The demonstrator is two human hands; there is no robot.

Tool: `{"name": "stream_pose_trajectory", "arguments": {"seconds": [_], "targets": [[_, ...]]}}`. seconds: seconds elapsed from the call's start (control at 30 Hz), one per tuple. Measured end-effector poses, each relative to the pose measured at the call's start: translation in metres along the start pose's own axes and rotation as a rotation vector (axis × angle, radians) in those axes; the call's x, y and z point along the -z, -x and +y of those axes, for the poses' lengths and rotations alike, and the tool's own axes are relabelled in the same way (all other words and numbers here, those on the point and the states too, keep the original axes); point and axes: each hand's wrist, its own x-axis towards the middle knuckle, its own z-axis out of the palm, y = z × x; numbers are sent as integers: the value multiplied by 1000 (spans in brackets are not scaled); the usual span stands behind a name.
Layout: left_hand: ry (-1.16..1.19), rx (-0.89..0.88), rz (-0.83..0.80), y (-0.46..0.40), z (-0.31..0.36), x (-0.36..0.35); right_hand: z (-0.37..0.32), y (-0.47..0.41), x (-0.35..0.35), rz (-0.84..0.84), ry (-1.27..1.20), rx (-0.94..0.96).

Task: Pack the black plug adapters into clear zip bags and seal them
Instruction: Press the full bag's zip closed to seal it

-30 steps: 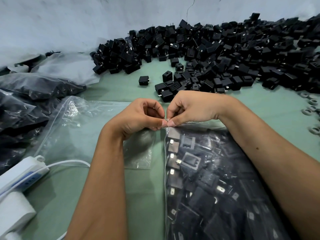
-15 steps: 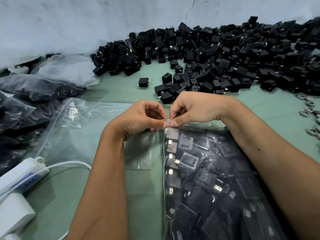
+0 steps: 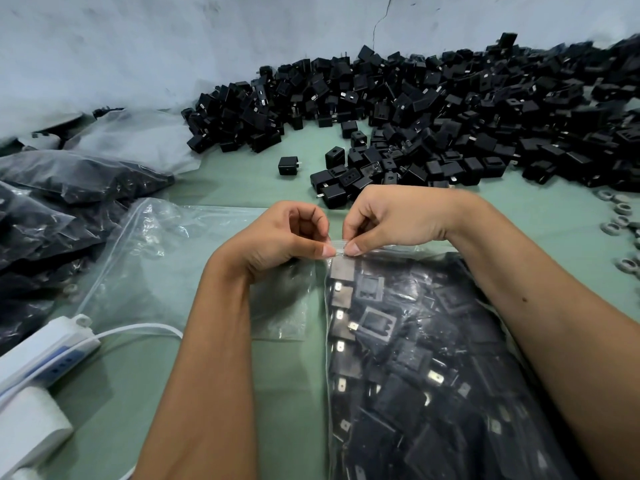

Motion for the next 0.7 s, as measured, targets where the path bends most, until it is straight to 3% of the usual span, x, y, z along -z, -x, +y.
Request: {"name": "stream_pose_trajectory", "arguments": {"seconds": [0.17, 0.37, 0.7], "targets": [[-62, 96, -38, -2, 7, -2, 1, -1, -2, 81, 16, 9], [-122, 83, -22, 2, 8, -2, 4, 10, 9, -34, 8, -110], [-194, 88, -24, -1, 9, -3, -2, 8, 8, 15, -19, -17]]}}
